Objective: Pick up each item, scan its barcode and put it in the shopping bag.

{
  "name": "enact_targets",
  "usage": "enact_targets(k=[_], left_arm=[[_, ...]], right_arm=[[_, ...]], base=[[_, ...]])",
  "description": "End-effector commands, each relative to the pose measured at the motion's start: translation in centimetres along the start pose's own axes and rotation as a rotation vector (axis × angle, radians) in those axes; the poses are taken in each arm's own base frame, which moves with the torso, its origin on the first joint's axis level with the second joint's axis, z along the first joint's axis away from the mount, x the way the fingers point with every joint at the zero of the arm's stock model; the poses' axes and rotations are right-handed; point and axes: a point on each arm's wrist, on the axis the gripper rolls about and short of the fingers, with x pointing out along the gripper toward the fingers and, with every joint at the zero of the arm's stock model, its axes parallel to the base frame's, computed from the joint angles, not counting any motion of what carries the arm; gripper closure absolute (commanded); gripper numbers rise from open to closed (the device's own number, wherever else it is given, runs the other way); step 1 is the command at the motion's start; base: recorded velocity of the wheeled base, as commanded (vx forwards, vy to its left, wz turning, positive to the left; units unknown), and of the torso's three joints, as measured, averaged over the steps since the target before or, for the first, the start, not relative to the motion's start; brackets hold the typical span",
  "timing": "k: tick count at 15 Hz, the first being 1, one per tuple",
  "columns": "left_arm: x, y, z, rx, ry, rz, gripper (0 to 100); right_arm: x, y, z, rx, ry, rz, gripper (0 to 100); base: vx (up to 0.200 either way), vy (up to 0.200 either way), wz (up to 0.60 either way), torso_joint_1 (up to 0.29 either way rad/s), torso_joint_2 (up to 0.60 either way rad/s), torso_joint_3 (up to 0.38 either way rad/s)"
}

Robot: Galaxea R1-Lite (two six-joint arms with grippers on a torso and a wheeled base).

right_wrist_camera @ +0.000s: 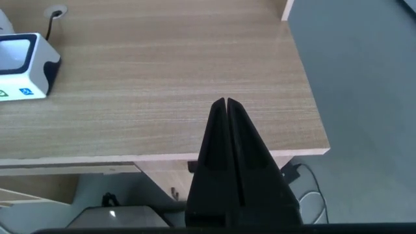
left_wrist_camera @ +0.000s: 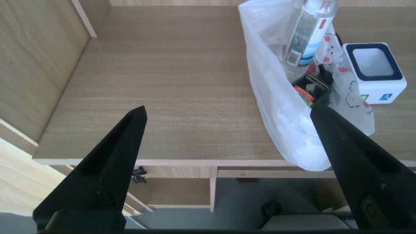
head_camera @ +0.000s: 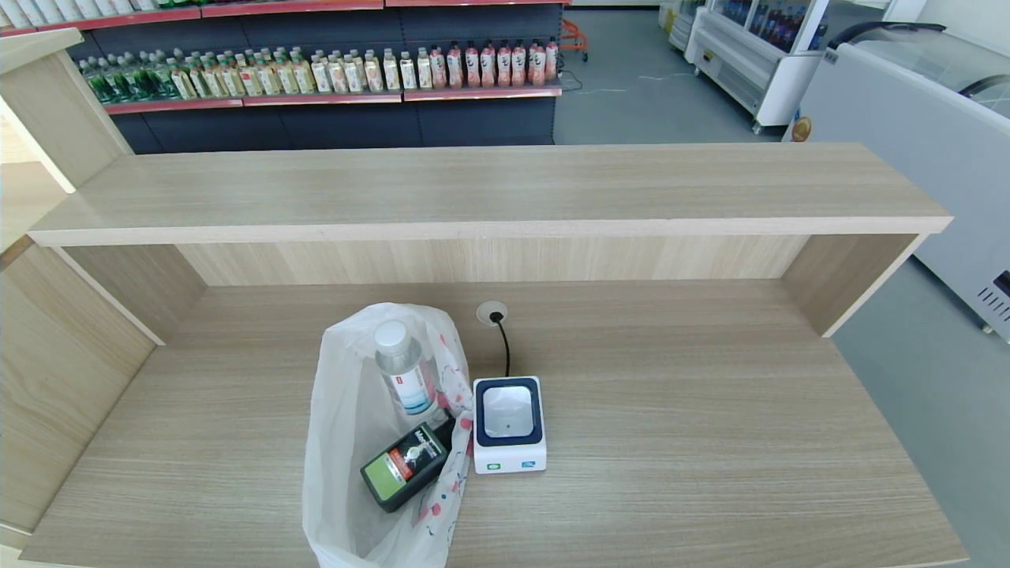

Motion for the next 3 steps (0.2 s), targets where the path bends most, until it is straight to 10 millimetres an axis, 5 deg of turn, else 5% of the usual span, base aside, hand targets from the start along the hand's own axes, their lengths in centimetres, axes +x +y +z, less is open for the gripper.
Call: enact_targets(k=[1,3], left_arm=[[0.00,0.00,0.00,0.000,0.000,-0.001,0],[0.00,0.00,0.00,0.000,0.000,-0.001,0]], right_arm=[[0.02,0.00,-0.01,0.000,0.004,0.000,100],[0.02,0.00,-0.01,0.003,0.004,0.000,100]], base=[[0.000,0.000,0.00,0.000,0.00,0.000],[0.000,0.000,0.00,0.000,0.00,0.000]])
